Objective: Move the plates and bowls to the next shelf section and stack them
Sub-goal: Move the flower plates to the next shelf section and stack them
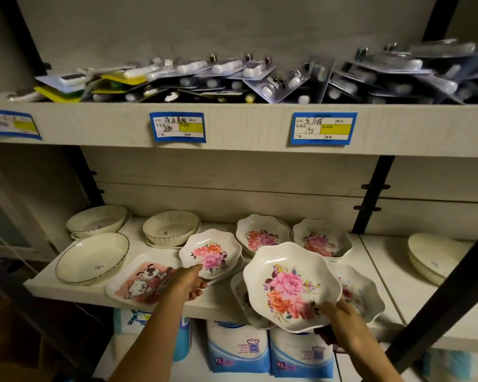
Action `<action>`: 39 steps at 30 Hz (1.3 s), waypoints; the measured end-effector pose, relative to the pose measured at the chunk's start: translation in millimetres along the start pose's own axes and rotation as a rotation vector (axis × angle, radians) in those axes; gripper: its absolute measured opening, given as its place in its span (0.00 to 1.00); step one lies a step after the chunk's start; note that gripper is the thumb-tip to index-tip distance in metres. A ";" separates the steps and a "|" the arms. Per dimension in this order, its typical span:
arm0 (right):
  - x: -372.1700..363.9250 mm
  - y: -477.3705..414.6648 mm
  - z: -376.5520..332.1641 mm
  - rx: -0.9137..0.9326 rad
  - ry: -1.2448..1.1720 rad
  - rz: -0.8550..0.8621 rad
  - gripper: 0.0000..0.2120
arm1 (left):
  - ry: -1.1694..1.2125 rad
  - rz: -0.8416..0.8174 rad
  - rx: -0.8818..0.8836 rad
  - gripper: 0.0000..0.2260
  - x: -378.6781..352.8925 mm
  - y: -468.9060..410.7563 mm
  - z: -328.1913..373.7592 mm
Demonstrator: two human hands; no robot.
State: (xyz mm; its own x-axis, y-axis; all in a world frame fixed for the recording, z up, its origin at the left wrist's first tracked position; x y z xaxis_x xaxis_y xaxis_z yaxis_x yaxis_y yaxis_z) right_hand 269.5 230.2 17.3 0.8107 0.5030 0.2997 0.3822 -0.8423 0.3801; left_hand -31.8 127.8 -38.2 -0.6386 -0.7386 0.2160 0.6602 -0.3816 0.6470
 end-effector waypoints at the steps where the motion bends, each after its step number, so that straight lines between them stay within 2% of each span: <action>1: 0.7 -1.0 0.2 -0.002 0.003 0.009 0.09 | 0.003 -0.005 0.009 0.18 0.9 -5.3 -2.0; 6: 0.9 -2.4 -0.3 0.003 0.012 -0.001 0.09 | 0.025 0.047 -0.013 0.12 2.7 -20.5 -5.8; 10: -0.6 -2.1 -1.0 0.012 0.008 -0.021 0.09 | 0.060 0.104 -0.087 0.13 1.7 -14.0 -1.4; 15: -4.7 0.2 -5.5 0.027 -0.010 -0.036 0.10 | 0.107 0.069 -0.161 0.09 8.3 3.6 5.2; 22: 0.4 6.5 -0.2 0.045 -0.020 -0.027 0.08 | -0.078 0.023 -0.310 0.07 39.2 70.0 12.9; 24: 8.1 9.2 7.6 0.038 -0.026 0.007 0.16 | -0.121 -0.002 -0.319 0.06 47.1 90.4 7.9; 27: 22.7 18.9 16.6 0.035 -0.044 0.039 0.19 | -0.180 -0.036 -0.292 0.07 51.6 110.7 -2.1; 31: 49.5 40.1 23.4 -0.005 -0.138 0.050 0.19 | -0.241 -0.064 -0.258 0.05 38.2 138.6 -11.6; 36: 98.3 53.8 41.2 0.021 -0.144 0.063 0.20 | -0.316 -0.103 -0.285 0.08 3.3 162.1 -28.1; 39: 135.1 58.5 54.5 0.036 -0.129 0.018 0.18 | -0.366 -0.127 -0.220 0.09 -26.3 185.8 -39.6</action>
State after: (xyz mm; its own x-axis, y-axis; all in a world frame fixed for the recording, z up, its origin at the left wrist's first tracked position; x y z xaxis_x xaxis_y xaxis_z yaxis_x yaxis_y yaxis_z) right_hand 425.6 238.2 32.4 0.8668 0.4609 0.1904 0.3812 -0.8585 0.3429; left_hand 123.3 54.3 47.4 -0.7920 -0.4477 0.4152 0.6104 -0.5952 0.5226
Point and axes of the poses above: each hand's wrist, its own y-axis away from the middle knuckle, its own x-axis out of the back of the hand, z = x × y, the point moved 3 cm from there along -y, towards the middle knuckle, and after that the axes turned 3 degrees about y, right-handed, at the moved point
